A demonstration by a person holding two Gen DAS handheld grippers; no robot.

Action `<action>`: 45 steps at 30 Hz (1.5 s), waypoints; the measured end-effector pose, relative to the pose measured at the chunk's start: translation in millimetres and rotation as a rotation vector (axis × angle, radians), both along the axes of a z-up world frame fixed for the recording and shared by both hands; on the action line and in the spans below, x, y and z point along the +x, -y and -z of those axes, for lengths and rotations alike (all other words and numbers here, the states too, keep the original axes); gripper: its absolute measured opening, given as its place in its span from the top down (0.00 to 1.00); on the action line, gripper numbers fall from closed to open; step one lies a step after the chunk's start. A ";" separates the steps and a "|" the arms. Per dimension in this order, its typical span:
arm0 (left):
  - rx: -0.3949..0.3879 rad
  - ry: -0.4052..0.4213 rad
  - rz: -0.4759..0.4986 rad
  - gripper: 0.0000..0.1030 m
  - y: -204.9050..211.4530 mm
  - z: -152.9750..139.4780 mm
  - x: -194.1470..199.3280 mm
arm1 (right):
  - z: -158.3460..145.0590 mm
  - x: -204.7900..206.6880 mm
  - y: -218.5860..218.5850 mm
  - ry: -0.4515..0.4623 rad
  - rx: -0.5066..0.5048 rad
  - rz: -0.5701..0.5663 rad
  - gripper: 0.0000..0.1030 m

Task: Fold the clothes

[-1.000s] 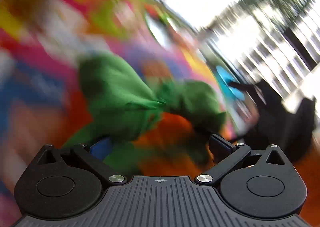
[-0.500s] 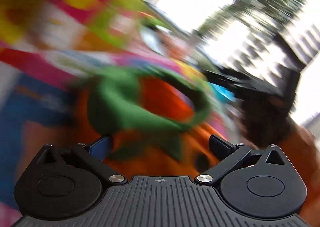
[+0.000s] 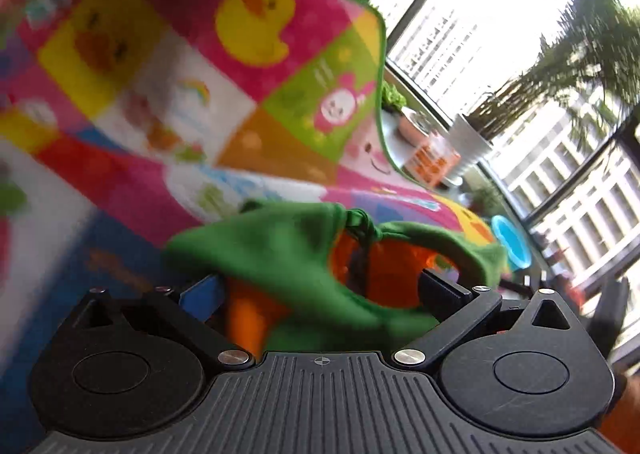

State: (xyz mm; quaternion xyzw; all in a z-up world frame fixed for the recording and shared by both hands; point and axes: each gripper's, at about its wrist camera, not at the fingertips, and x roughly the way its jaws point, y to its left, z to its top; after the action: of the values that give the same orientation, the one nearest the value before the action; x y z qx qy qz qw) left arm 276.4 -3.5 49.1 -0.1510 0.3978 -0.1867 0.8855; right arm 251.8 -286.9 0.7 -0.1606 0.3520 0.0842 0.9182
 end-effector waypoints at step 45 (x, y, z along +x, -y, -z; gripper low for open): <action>-0.057 -0.080 0.101 0.00 12.7 18.2 -76.0 | -126.9 -39.2 96.8 0.184 0.861 -0.034 0.04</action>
State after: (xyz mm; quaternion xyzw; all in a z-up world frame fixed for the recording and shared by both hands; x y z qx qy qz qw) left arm 200.4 -16.2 30.9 -0.1631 0.4343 -0.2365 0.8537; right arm 212.6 -383.7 127.6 0.2239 0.1991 0.2238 0.9274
